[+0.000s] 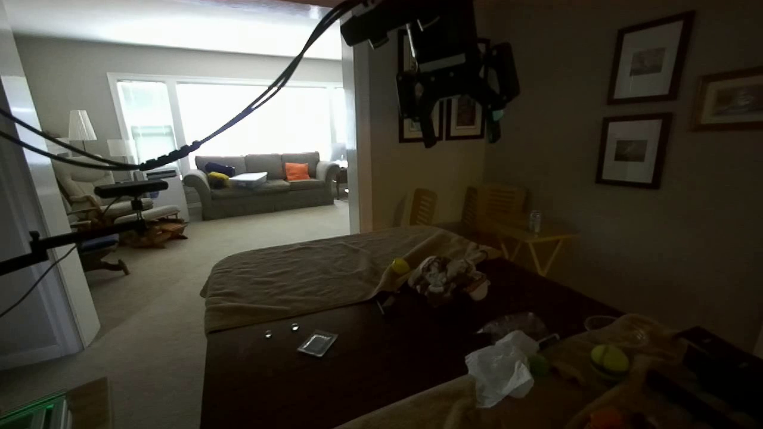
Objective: Move the clear cup to the left.
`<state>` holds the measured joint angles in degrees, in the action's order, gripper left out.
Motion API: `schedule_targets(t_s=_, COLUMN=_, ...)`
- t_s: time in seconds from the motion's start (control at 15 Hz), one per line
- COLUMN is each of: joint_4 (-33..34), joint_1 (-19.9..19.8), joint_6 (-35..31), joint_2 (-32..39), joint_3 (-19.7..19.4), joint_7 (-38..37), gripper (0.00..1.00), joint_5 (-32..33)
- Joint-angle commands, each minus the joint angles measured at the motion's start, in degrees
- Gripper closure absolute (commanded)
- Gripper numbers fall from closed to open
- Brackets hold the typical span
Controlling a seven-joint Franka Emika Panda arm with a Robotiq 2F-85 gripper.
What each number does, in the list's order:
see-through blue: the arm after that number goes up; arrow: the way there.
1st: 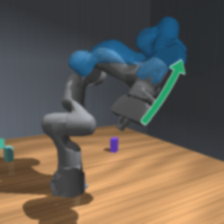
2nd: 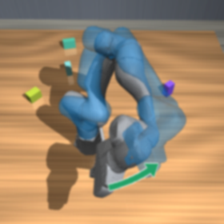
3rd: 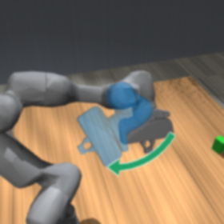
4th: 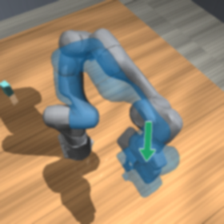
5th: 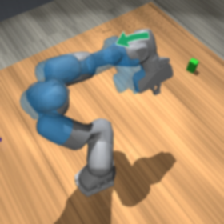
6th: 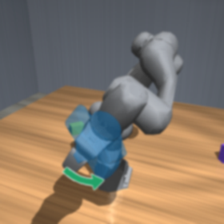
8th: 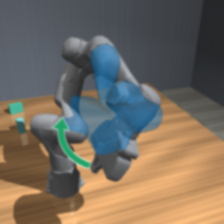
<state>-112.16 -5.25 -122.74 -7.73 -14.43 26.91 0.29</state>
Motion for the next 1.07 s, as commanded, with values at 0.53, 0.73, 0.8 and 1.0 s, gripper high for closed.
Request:
schedule_targets(t_s=0.53, joint_4=13.80, joint_1=-3.03, joint_6=-9.60, joint_2=14.49, joint_3=0.66, joint_7=1.51, gripper=0.00, joint_5=-6.75)
schedule_targets(t_s=0.73, joint_4=23.15, joint_1=-6.38, joint_6=-6.44, joint_2=21.94, joint_3=1.61, joint_7=4.30, gripper=0.00, joint_5=-9.87)
schedule_targets(t_s=0.8, joint_4=25.75, joint_1=-7.71, joint_6=-5.09, joint_2=24.14, joint_3=2.12, joint_7=4.87, gripper=0.00, joint_5=-10.56)
schedule_targets(t_s=1.0, joint_4=33.98, joint_1=-11.57, joint_6=1.33, joint_2=29.66, joint_3=4.31, joint_7=6.01, gripper=0.00, joint_5=-11.18)
